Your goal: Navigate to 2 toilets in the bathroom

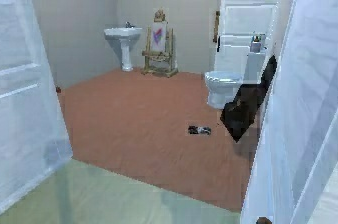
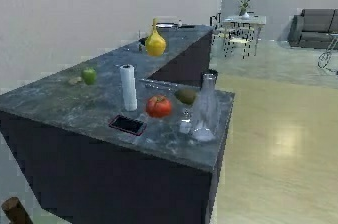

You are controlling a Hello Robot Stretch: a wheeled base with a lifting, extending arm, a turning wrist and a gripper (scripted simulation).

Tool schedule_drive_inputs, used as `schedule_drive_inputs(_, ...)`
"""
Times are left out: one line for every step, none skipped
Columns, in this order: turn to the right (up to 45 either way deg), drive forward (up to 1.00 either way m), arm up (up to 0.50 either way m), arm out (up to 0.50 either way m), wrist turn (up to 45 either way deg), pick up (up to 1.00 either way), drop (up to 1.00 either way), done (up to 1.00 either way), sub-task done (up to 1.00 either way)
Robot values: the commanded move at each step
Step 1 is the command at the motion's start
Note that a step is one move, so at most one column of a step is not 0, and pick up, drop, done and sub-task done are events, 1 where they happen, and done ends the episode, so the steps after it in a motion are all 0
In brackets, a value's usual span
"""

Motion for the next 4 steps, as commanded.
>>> schedule_drive_inputs(-12.0, 0.0, 0.0, 0.0, 0.0, 0.0, 0.0, 0.0, 0.0)
schedule_drive_inputs(0.0, 0.35, 0.0, 0.0, 0.0, 0.0, 0.0, 0.0, 0.0)
schedule_drive_inputs(30.0, 0.0, 0.0, 0.0, 0.0, 0.0, 0.0, 0.0, 0.0)
schedule_drive_inputs(0.0, 1.0, 0.0, 0.0, 0.0, 0.0, 0.0, 0.0, 0.0)
